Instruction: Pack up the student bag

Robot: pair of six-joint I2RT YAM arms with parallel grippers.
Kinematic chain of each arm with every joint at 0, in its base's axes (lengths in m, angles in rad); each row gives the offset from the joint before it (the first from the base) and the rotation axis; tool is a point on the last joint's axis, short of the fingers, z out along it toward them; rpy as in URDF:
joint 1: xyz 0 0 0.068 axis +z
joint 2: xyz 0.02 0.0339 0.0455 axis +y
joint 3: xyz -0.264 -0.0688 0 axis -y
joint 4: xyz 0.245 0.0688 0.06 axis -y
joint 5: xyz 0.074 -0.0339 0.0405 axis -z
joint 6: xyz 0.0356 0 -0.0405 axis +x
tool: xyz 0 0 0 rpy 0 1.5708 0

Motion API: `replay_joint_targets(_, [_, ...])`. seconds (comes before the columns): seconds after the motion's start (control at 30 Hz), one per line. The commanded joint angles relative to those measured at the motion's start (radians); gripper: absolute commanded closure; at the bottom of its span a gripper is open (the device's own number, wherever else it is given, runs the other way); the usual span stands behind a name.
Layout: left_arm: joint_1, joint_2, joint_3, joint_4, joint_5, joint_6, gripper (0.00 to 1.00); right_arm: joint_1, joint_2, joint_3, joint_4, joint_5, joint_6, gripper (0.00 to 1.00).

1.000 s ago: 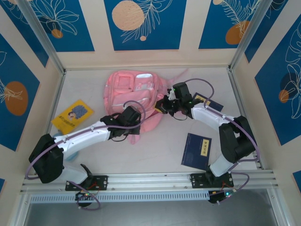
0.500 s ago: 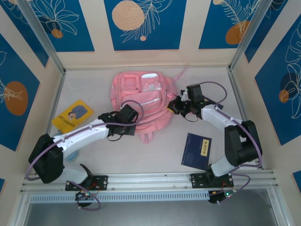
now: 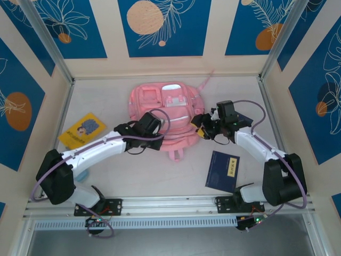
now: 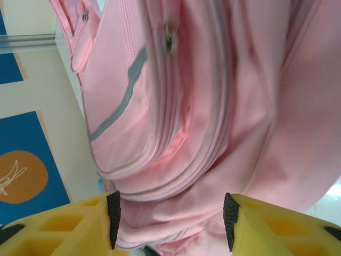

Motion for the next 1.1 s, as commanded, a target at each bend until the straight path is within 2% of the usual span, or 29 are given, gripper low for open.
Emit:
replay_joint_targets(0.0, [-0.028,0.031,0.061,0.086,0.077,0.037,1.0,0.046,-0.039,0.001,-0.108,0.055,0.091,0.43])
replay_joint_targets(0.13, [-0.047,0.07,0.077,0.109,0.091,0.038,1.0,0.105,-0.045,0.031,-0.173,0.112,0.156,0.43])
replay_joint_targets(0.3, [-0.06,0.098,0.093,0.115,0.094,0.04,1.0,0.15,-0.031,0.031,-0.157,0.143,0.22,0.56])
replay_joint_targets(0.47, [-0.064,0.101,0.094,0.114,0.096,0.043,1.0,0.157,0.008,0.048,-0.2,0.194,0.228,0.64])
replay_joint_targets(0.6, [-0.066,0.099,0.092,0.112,0.101,0.048,1.0,0.158,0.038,0.053,-0.194,0.196,0.238,0.65])
replay_joint_targets(0.7, [-0.067,0.1,0.09,0.101,0.083,0.042,1.0,0.154,0.054,0.06,-0.177,0.2,0.23,0.75])
replay_joint_targets(0.77, [-0.067,0.103,0.091,0.079,0.052,0.037,1.0,0.154,0.058,0.076,-0.192,0.229,0.213,0.87])
replay_joint_targets(0.87, [-0.067,0.103,0.084,0.051,0.02,0.036,1.0,0.152,0.036,0.086,-0.213,0.292,0.192,1.0])
replay_joint_targets(1.07, [-0.064,0.095,0.057,-0.035,-0.068,0.037,1.0,0.146,-0.019,0.142,-0.262,0.358,0.095,1.0])
